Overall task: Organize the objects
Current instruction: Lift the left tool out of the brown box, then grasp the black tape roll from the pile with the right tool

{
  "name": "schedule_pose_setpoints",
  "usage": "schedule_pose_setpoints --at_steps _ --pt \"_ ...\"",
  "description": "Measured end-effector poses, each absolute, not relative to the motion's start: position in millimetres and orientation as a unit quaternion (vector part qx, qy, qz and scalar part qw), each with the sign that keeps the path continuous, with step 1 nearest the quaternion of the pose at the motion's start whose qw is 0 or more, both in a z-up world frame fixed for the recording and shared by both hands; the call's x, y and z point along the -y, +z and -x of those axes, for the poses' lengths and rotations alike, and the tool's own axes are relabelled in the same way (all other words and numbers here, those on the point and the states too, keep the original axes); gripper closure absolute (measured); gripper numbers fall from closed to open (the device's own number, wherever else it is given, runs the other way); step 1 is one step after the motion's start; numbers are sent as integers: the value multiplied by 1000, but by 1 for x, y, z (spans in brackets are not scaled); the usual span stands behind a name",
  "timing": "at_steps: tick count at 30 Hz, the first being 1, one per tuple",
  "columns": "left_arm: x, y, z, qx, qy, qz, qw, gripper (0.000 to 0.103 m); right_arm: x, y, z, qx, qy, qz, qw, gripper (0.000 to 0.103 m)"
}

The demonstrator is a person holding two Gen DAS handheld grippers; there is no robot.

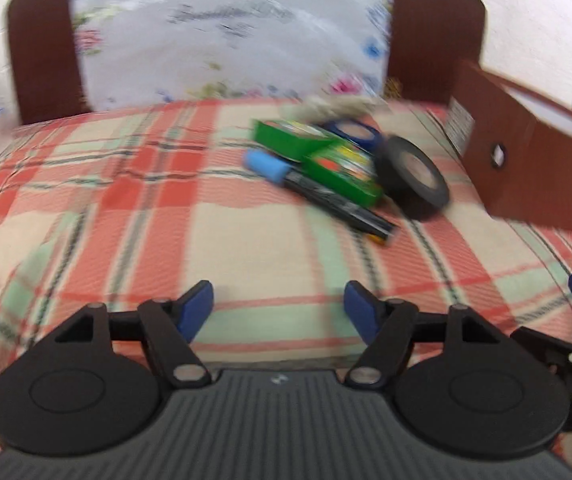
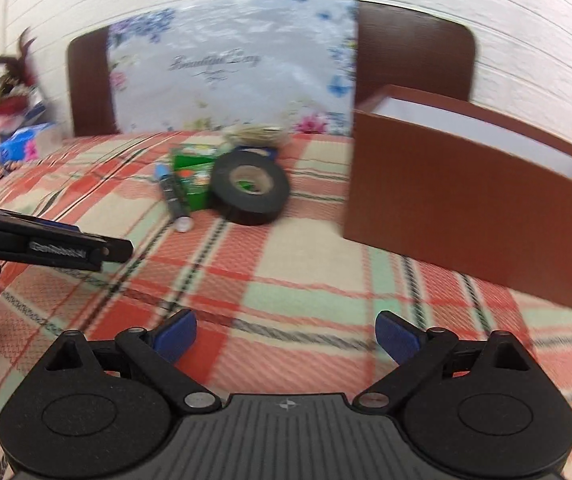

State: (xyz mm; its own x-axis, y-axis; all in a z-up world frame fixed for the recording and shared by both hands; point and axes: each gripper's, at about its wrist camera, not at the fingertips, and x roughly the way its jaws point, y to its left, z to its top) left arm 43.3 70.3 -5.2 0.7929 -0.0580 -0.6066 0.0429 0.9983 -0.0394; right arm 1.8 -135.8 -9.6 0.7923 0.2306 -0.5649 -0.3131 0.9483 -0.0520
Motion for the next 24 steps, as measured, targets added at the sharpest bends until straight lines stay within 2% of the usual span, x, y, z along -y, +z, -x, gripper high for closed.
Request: schedule_pose_setpoints --at_steps 6,9,11,15,18,19,20,24 --pt "-88 -9 -33 -286 -33 57 956 26 100 4 -37 -247 155 119 949 15" --pt "-91 -11 -36 -282 -44 69 956 22 93 11 -66 -248 167 84 951 16" --pt "-94 -11 -35 -280 -49 80 956 21 90 12 -87 -258 175 49 949 15" --pt "-97 -13 -35 -277 -59 97 954 17 85 -2 -124 -284 154 11 946 5" --pt "-97 -13 -36 -276 -61 99 954 16 92 -13 -137 -311 155 -26 937 9" --pt "-97 -13 -36 -276 -61 99 954 16 98 -14 -139 -319 171 -48 931 21" --pt "-96 -13 -36 -276 -61 99 954 16 102 -12 -139 -324 179 -62 927 27" --pt "-95 -13 -36 -278 -60 94 954 15 108 -6 -123 -322 155 -30 933 27"
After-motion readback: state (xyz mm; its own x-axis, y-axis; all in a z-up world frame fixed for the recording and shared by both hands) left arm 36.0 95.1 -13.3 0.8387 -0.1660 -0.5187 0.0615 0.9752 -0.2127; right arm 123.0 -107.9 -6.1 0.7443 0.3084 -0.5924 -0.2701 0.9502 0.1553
